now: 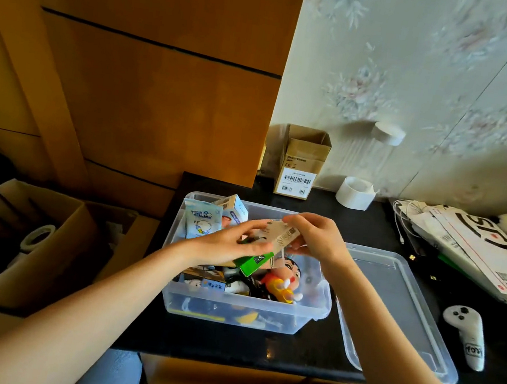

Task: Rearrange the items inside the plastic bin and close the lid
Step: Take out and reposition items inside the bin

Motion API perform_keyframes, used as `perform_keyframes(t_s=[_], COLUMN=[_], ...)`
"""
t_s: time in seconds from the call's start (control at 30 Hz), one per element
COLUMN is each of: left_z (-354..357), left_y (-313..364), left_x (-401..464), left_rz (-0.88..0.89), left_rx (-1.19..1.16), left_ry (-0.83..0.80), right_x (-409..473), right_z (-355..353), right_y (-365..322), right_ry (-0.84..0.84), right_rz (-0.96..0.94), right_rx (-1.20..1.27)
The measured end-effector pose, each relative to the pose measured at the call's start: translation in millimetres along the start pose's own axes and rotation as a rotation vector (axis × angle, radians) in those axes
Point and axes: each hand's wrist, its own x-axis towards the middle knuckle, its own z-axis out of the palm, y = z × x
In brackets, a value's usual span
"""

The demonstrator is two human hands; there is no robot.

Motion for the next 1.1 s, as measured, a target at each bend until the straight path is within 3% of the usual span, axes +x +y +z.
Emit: perform_keyframes(t_s=[0.1, 0.17, 0.27, 0.43, 0.53, 0.6, 0.7, 0.77, 0.83, 0.93, 1.0, 1.03, 1.1], left_z=[3.9, 3.6, -0.8, -0.3, 4.5, 10.6, 20.0, 23.6, 26.6, 26.6, 21.5, 17.8, 14.4], left_y=[5.3, 5.3, -3.0, -11.1, -13.1, -10.1, -4.4, -5.9, -7.7, -13.3, -19.5, -22.8, -26.5], left_x=[7.3, 7.8, 8.2, 11.3, 15.3, 19.9, 26.0, 28.6, 28.6, 31.3, 34.2, 35.5, 39.6], left_rz=[-0.064, -0.086, -0.159, -0.177, -0.135, -0.061, 0.071, 0.160, 0.237, 0.190, 0.039, -0.068, -0.245], left_rx=[-0.030, -0.272, -0.668, -0.845, -0.851, -0.684, 0.058, 0.482, 0.597, 0.403, 0.395, 0.514, 0.734], left_ry=[-0.074, -0.110, -0.152, -0.216, -0.193, -0.100, 0.090, 0.195, 0.215, 0.278, 0.455, 0.519, 0.484], right_x=[-1.0, 1.2, 8.0, 9.5, 12.3, 15.6, 22.0, 24.7, 25.4, 26.4, 24.5, 23.7, 21.2], right_z=[-3.8, -10.9, -22.2, -26.9, -24.7, -23.4, -29.9, -31.8, -31.1, -33.9, -38.0, -39.4, -42.2], right_y=[0.2, 0.5, 2.2, 11.3, 18.8, 20.8, 18.9, 17.8, 18.2, 24.0, 28.4, 30.2, 30.7], right_ry=[-0.066, -0.003, 0.186, -0.207, -0.183, -0.134, -0.158, -0.164, -0.091, 0.039, 0.149, 0.209, 0.309], right_rz=[-0.058, -0.100, -0.186, -0.069, -0.075, 0.028, 0.309, 0.308, 0.257, 0.215, 0.152, 0.116, 0.052], right_rx=[0.019, 0.006, -0.307, -0.267, -0.276, -0.160, 0.092, -0.021, -0.227, -0.244, -0.211, -0.199, -0.163])
